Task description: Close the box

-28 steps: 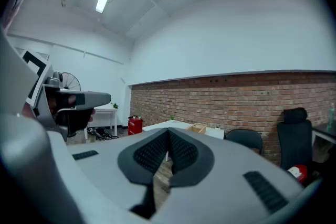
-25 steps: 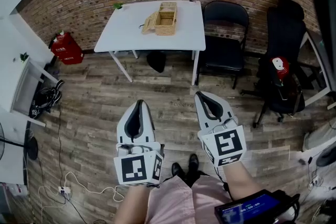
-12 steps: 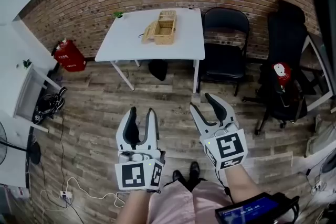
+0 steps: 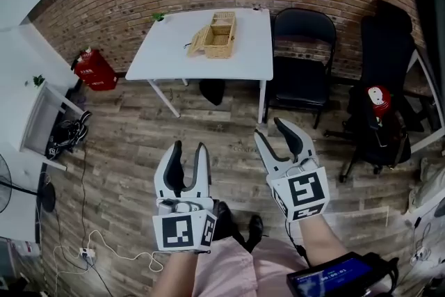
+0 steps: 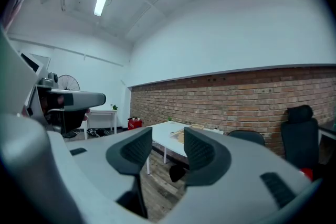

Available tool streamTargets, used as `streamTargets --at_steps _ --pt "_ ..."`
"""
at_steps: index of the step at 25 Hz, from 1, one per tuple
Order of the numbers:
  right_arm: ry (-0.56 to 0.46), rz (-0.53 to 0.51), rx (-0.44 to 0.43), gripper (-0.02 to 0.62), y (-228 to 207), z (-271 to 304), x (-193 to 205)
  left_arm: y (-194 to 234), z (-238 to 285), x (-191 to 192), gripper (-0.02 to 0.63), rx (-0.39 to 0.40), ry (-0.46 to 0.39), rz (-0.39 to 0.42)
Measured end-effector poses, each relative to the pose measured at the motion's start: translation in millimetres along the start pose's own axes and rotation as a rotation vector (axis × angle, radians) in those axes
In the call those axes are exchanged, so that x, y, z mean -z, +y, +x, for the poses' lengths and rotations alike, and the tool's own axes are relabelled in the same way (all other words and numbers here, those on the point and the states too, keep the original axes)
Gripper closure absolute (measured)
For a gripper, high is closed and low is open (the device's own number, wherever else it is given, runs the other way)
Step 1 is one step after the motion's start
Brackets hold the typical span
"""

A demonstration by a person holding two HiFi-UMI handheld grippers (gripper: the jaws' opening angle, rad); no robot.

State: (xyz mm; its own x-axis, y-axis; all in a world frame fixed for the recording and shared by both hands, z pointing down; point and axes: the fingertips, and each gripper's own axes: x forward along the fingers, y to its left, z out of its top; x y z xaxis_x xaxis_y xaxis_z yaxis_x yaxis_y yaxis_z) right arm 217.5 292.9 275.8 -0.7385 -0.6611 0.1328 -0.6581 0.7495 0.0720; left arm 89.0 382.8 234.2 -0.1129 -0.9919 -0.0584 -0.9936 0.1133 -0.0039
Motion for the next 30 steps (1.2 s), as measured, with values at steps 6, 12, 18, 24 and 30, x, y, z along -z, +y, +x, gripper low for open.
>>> streamTargets --at_steps 6,12,18,24,30 --pt "0.024 0.003 0.003 0.407 -12.1 40.7 8.6 20.7 34.7 17.1 0.434 -0.009 0.024 -0.012" --pt "0.064 0.001 0.021 0.416 -17.6 108.3 20.6 63.5 91.3 41.6 0.435 0.003 0.051 -0.047" --pt "0.069 -0.008 0.072 0.422 -29.9 176.0 4.0 104.3 156.2 37.9 0.434 0.05 0.038 -0.056" --pt "0.028 -0.032 0.129 0.426 -35.8 222.0 -27.8 141.1 203.1 20.3 0.436 0.095 -0.011 -0.05" --pt "0.022 -0.044 0.181 0.431 -43.2 247.4 -35.9 155.9 234.8 23.1 0.436 0.145 -0.018 -0.051"
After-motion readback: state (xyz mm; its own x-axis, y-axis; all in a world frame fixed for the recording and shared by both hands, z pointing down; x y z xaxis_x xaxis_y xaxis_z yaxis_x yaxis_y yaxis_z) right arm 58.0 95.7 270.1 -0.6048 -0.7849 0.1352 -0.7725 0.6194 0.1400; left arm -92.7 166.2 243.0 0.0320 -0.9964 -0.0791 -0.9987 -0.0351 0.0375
